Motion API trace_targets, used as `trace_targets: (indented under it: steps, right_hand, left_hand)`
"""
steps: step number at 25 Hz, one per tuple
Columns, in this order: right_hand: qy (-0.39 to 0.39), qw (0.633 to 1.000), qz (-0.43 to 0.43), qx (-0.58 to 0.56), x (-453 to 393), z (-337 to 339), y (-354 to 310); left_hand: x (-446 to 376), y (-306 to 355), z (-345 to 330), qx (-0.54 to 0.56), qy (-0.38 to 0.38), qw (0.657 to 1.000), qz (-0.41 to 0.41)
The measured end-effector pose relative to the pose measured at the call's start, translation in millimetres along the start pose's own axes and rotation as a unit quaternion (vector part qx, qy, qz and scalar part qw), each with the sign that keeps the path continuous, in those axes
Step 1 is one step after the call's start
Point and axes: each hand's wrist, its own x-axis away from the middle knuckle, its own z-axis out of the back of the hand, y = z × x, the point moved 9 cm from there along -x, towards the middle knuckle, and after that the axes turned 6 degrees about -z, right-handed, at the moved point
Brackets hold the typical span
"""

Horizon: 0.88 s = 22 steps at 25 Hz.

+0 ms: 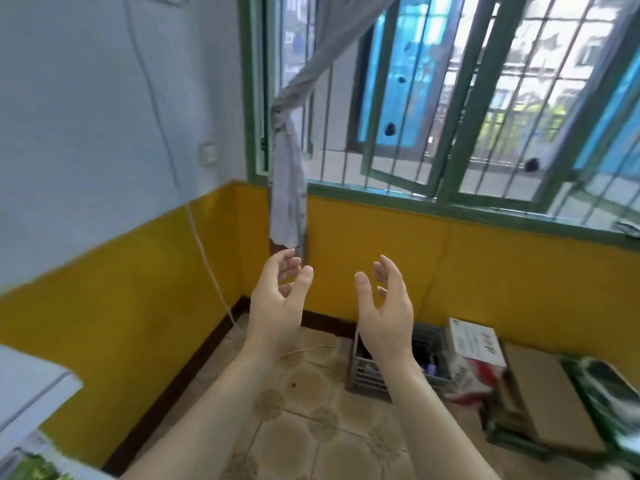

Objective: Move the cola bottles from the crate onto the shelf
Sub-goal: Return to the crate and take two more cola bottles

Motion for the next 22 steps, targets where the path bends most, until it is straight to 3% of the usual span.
trace_targets:
  steps: [10,16,22]
  right_hand:
    - [0.085,0.993,-0.054,0.062,-25,171,89]
    - [0.097,0.99,-0.071,0.077,-42,201,117]
    - [0.091,0.988,-0.073,0.101,-83,189,152]
  left_hand:
    - [44,28,-180,0.056,-0.128,0.99,-0.019]
    - [45,25,-231,0.062,-0.157,0.985,-0.029]
    - [18,-11,-266,0.051,-0.164,0.985,-0.014]
